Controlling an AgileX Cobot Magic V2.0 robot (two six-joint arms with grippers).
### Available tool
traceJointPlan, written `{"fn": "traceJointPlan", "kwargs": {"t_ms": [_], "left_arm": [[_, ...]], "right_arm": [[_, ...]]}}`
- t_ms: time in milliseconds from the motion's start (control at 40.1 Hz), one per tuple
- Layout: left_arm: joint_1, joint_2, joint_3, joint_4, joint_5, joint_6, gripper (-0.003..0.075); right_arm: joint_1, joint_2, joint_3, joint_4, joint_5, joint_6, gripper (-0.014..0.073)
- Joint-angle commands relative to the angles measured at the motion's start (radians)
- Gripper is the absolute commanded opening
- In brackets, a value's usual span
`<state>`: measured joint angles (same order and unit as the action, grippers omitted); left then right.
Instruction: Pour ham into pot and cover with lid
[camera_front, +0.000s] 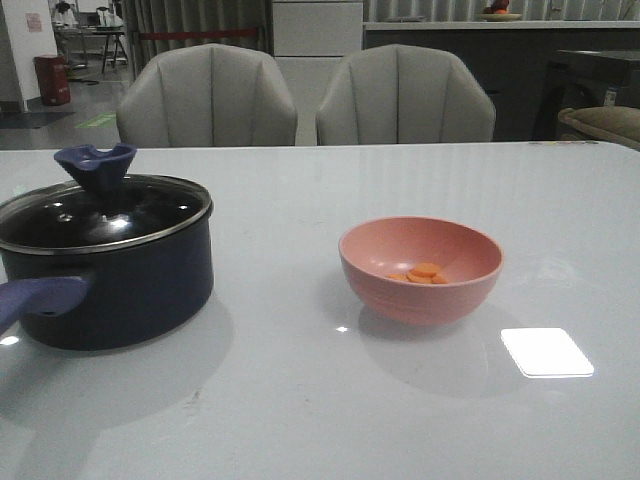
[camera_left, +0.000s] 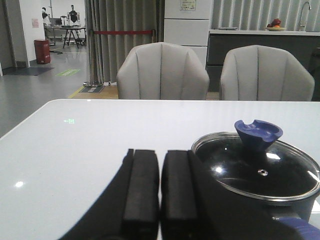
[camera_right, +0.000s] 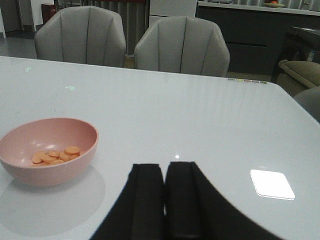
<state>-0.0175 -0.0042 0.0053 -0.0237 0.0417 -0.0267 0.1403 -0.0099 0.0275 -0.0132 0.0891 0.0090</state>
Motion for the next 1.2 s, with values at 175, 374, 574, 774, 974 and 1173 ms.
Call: {"fn": "traceJointPlan", "kwargs": {"t_ms": [175,374,574,774,974,1173], "left_arm": [[-0.007,-0.019,0.020,-0.007,-0.079,-0.009,0.0121],[-0.007,-0.019,0.020,-0.007,-0.079,-0.009,0.0120],[-0.007,-0.019,0.020,-0.007,-0.080,-0.009,0.0120],[-0.007,-0.019,0.020,-0.007,-0.083,-0.009,0.0121],[-0.007,-0.019,0.020,-0.007,-0.119,-0.009,0.0121],[-0.007,-0.019,0.003,-0.017,-0.284,-0.009,0.0121]], "right_arm": [[-0.005,-0.019,-0.006,-0.010,-0.089,-0.003,0.0150],[-0.005,-0.019,-0.006,-0.010,-0.089,-0.003,0.0150],[-0.005,-0.019,-0.006,-0.010,-0.089,-0.003,0.0150],[-0.005,-0.019,-0.006,-0.010,-0.089,-0.003,0.0150],[-0.005,-0.019,-0.006,-0.010,-0.089,-0.003,0.0150],[-0.005,-0.019,-0.006,-0.010,-0.089,-0.003,0.0150]]}}
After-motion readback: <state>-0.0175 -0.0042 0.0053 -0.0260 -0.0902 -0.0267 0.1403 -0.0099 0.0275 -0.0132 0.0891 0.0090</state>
